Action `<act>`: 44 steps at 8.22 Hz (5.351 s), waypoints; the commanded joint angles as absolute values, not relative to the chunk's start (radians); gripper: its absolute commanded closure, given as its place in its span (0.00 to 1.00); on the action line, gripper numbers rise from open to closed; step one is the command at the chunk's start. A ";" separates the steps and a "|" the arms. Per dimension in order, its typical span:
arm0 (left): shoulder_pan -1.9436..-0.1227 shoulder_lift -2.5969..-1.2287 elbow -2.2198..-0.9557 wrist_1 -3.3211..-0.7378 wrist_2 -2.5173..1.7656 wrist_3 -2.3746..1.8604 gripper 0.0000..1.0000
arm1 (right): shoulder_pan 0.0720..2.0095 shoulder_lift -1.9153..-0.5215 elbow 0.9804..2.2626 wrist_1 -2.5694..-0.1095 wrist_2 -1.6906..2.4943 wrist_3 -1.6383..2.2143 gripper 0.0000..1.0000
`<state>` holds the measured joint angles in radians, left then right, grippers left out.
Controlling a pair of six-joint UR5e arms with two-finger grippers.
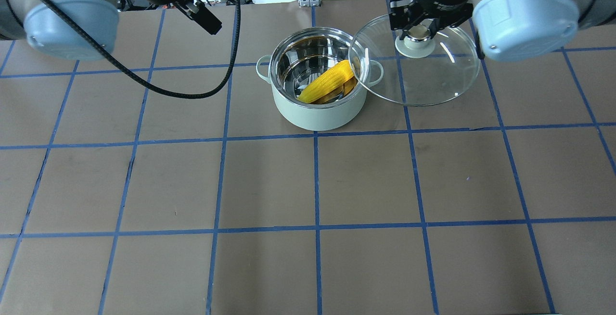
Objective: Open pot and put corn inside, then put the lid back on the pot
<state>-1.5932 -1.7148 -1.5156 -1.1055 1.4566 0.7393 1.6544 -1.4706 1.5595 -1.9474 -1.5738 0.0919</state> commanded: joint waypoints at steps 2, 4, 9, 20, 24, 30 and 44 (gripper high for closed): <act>-1.448 -1.631 -1.517 -1.302 1.462 0.480 0.00 | 1.848 -1.286 1.519 -2.195 -1.586 0.312 0.65; -1.445 -1.603 -1.517 -1.386 1.468 0.288 0.00 | 1.879 -1.201 1.439 -2.198 -1.610 0.351 0.66; -1.448 -1.588 -1.536 -1.410 1.604 0.219 0.00 | 1.891 -1.097 1.362 -2.192 -1.646 0.483 0.71; -1.456 -1.586 -1.539 -1.502 1.606 0.212 0.00 | 1.913 -1.080 1.384 -2.198 -1.693 0.471 0.73; -1.456 -1.586 -1.549 -1.502 1.600 0.212 0.00 | 1.913 -1.075 1.384 -2.224 -1.694 0.472 0.73; -1.456 -1.591 -1.565 -1.491 1.603 0.212 0.00 | 1.914 -1.072 1.387 -2.233 -1.692 0.477 0.73; -1.457 -1.582 -1.571 -1.506 1.608 0.212 0.00 | 1.914 -1.063 1.399 -2.252 -1.689 0.466 0.73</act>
